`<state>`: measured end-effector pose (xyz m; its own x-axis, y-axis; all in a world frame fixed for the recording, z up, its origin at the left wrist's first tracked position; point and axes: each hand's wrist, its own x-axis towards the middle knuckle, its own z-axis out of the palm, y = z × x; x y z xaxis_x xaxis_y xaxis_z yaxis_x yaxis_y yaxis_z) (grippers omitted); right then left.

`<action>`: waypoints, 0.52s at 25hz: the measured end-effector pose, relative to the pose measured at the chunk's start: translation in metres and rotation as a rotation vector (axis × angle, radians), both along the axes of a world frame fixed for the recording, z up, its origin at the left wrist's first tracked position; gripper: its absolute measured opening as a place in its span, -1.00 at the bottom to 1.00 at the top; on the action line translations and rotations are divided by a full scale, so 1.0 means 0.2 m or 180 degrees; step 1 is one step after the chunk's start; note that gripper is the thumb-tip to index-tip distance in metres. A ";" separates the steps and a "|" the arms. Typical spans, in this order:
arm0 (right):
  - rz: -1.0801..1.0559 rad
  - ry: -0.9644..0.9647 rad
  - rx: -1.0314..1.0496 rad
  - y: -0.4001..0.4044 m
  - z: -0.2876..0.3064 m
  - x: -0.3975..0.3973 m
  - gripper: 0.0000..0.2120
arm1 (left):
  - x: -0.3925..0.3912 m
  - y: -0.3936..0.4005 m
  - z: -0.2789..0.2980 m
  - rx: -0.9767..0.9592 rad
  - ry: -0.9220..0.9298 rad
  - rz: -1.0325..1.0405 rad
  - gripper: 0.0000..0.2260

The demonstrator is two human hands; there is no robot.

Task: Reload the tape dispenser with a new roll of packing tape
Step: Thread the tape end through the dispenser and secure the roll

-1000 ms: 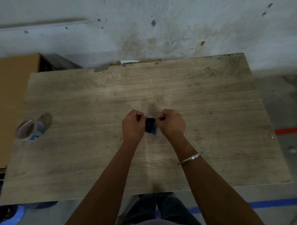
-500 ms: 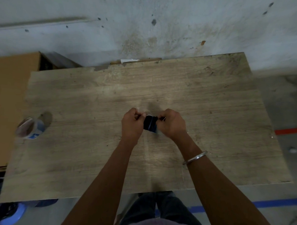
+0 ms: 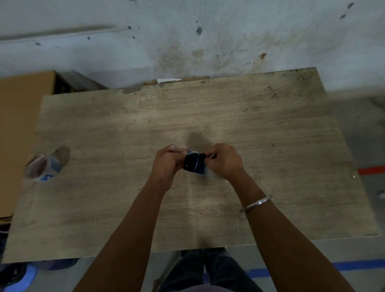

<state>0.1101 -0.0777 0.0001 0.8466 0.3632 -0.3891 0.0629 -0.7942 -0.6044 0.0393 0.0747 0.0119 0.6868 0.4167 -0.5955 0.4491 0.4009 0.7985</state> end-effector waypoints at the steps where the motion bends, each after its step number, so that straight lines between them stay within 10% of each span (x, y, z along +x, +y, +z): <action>1: 0.0057 0.0101 0.0024 -0.01 0.00 0.01 -0.84 | -0.01 0.00 0.01 -0.0115 -0.0087 -0.0056 -0.82; 7: -0.0495 0.0067 0.0137 -0.01 0.01 0.00 -0.96 | -0.01 -0.04 0.07 0.0836 -0.0219 -0.0460 -0.78; 13: 0.0054 0.0219 0.0403 -0.01 -0.02 0.04 -0.88 | -0.08 -0.12 -0.03 -0.0756 -0.0275 0.0767 -0.78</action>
<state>0.1171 -0.0793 -0.0033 0.8128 0.4272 -0.3961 0.0308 -0.7105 -0.7030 0.0233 0.0514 0.0059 0.6376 0.4298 -0.6393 0.2538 0.6663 0.7012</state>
